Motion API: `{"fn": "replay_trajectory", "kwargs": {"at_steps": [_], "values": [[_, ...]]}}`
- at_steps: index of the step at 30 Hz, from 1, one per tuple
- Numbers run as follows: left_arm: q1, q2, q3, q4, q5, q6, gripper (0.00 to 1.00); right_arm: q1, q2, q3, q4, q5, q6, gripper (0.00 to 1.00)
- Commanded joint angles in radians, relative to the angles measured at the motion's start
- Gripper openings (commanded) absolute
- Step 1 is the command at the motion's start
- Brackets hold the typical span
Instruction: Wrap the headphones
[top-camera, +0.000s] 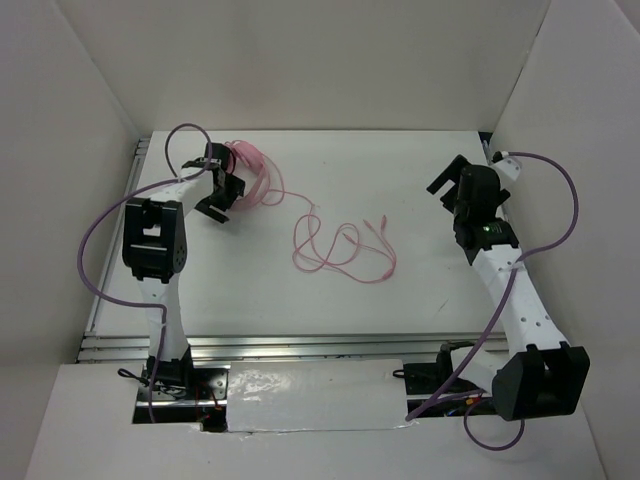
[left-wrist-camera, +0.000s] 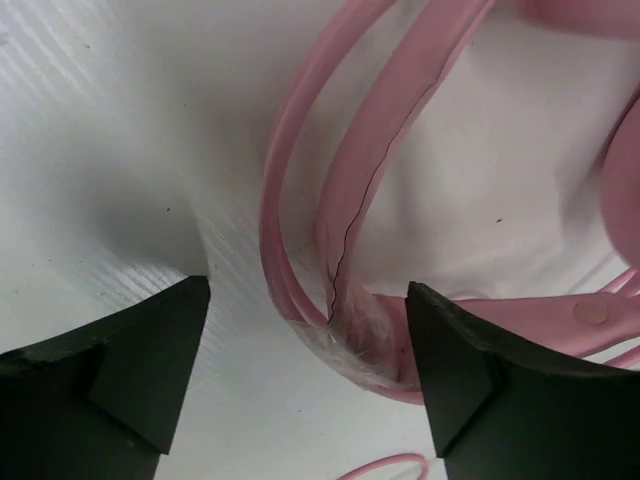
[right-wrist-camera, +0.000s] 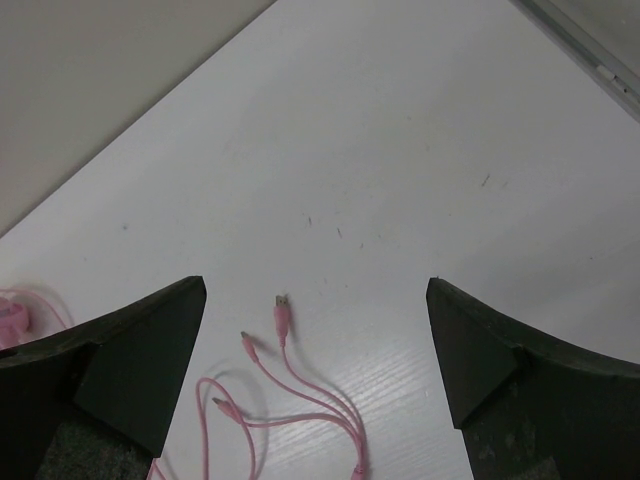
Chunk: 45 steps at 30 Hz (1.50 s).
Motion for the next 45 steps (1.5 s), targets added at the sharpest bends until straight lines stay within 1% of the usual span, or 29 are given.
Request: {"fn": "replay_trajectory", "kwargs": {"at_steps": [1,2,3,5,6,8,9,11,12,13,14,16,18,19,20,21,22,23,24,25,26,27,28,29,30,33,37,42,45], "values": [[-0.001,0.033,0.03,-0.075,-0.042,-0.108,0.91,-0.016,0.027,0.067,0.021,-0.018,-0.012,1.0],[0.0,0.037,0.021,-0.078,-0.045,-0.118,0.88,-0.016,0.032,0.073,0.02,-0.02,-0.018,1.0],[0.002,0.039,0.015,-0.066,-0.042,-0.129,0.8,-0.019,0.034,0.076,0.017,-0.02,-0.021,1.0],[0.002,0.045,0.005,-0.055,-0.039,-0.131,0.7,-0.021,0.041,0.082,0.015,-0.021,-0.023,1.0],[0.0,0.046,0.007,-0.055,-0.042,-0.129,0.59,-0.021,0.041,0.084,0.012,-0.021,-0.02,1.0],[-0.005,0.049,0.001,-0.044,-0.037,-0.129,0.47,-0.023,0.044,0.085,0.014,-0.023,-0.023,1.0],[-0.006,0.048,-0.007,-0.015,-0.028,-0.126,0.38,-0.023,0.044,0.082,0.015,-0.023,-0.021,1.0],[-0.014,0.052,-0.015,0.011,-0.02,-0.103,0.34,-0.023,0.043,0.07,0.026,-0.029,-0.021,1.0],[-0.015,0.059,-0.007,0.005,-0.019,-0.096,0.22,-0.023,0.044,0.065,0.041,-0.03,-0.019,1.0],[-0.012,0.068,0.02,-0.004,-0.02,-0.077,0.16,-0.021,0.046,0.056,0.052,-0.035,-0.018,1.0],[-0.012,0.072,0.042,-0.02,-0.029,-0.051,0.01,-0.021,0.047,0.051,0.061,-0.043,-0.013,1.0],[-0.008,0.072,0.097,-0.052,-0.066,0.001,0.0,-0.021,0.046,0.042,0.092,-0.073,-0.032,1.0],[-0.001,0.056,0.143,-0.05,-0.089,0.114,0.0,-0.013,0.032,0.027,0.136,-0.099,-0.062,1.0],[0.006,0.021,0.146,-0.035,-0.107,0.147,0.0,-0.006,0.025,0.009,0.158,-0.106,-0.103,1.0],[0.009,-0.003,0.143,-0.005,-0.103,0.253,0.0,0.002,0.015,-0.001,0.176,-0.109,-0.128,1.0],[0.011,-0.035,0.131,0.011,-0.104,0.289,0.0,0.02,-0.008,-0.01,0.216,-0.122,-0.15,1.0],[0.012,-0.1,0.122,0.019,-0.118,0.311,0.0,0.03,-0.018,-0.031,0.237,-0.127,-0.192,1.0],[0.012,-0.137,0.104,0.078,-0.117,0.384,0.0,0.042,-0.029,-0.042,0.257,-0.142,-0.22,1.0],[0.011,-0.18,0.069,0.098,-0.118,0.409,0.0,0.065,-0.052,-0.053,0.277,-0.188,-0.243,1.0],[0.009,-0.263,0.052,0.115,-0.111,0.455,0.0,0.079,-0.06,-0.077,0.314,-0.208,-0.278,1.0],[0.006,-0.305,0.03,0.168,-0.111,0.478,0.0,0.089,-0.074,-0.09,0.346,-0.243,-0.306,1.0],[0.0,-0.384,0.0,0.18,-0.115,0.513,0.0,0.121,-0.075,-0.103,0.353,-0.31,-0.349,1.0],[-0.003,-0.423,-0.008,0.204,-0.106,0.542,0.0,0.137,-0.075,-0.105,0.356,-0.343,-0.371,1.0],[-0.008,-0.46,-0.028,0.21,-0.106,0.564,0.0,0.155,-0.074,-0.108,0.357,-0.395,-0.404,1.0],[-0.014,-0.524,-0.034,0.215,-0.109,0.578,0.0,0.203,-0.071,-0.113,0.36,-0.418,-0.449,1.0],[-0.015,-0.656,-0.068,0.244,-0.088,0.624,0.0,0.31,-0.04,-0.11,0.359,-0.382,-0.509,1.0],[-0.017,-0.78,-0.078,0.238,-0.08,0.676,0.0,0.411,0.012,-0.091,0.343,-0.379,-0.53,1.0],[-0.015,-0.911,-0.025,0.217,-0.052,0.708,0.0,0.496,0.084,-0.128,0.455,-0.409,-0.529,1.0],[-0.015,-0.945,0.06,0.174,-0.023,0.731,0.0,0.536,0.182,-0.108,0.495,-0.419,-0.53,1.0]]}}
